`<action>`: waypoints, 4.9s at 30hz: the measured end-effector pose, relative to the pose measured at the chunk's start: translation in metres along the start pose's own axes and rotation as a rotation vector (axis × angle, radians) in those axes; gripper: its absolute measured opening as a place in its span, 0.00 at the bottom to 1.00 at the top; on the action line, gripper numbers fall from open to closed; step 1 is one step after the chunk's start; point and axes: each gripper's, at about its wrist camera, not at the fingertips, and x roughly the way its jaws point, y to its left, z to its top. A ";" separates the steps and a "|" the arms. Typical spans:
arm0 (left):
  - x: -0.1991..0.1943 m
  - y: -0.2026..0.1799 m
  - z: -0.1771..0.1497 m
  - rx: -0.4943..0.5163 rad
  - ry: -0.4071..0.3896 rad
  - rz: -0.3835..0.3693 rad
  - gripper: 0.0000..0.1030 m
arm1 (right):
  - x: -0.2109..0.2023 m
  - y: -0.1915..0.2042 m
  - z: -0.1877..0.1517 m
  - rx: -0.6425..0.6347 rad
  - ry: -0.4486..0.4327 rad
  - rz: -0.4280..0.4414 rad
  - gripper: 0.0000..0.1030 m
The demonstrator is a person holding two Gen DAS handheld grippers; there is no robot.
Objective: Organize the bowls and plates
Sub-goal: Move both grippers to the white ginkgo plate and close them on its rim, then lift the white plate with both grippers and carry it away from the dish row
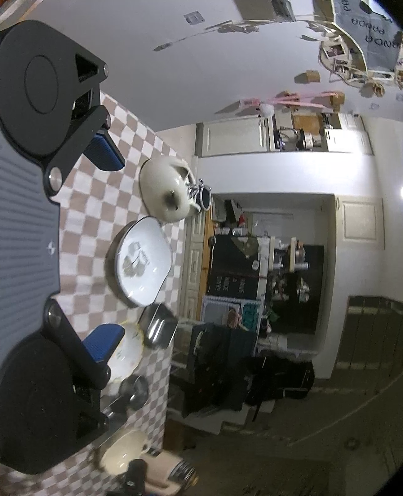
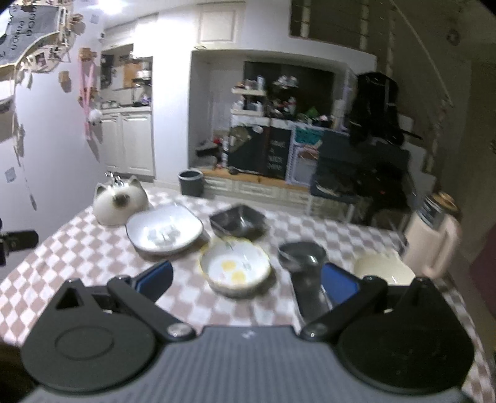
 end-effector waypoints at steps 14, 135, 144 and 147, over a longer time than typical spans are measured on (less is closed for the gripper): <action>0.156 0.036 0.012 -0.153 0.045 0.067 1.00 | 0.173 0.030 0.055 -0.134 -0.045 0.255 1.00; 0.242 0.001 -0.077 -0.076 0.596 -0.260 0.20 | 0.161 0.005 -0.090 0.226 0.662 0.166 0.17; 0.232 0.001 -0.079 -0.016 0.627 -0.250 0.22 | 0.158 0.002 -0.095 0.312 0.654 0.130 0.20; 0.228 0.002 -0.080 -0.010 0.626 -0.246 0.22 | 0.155 0.004 -0.094 0.292 0.653 0.112 0.25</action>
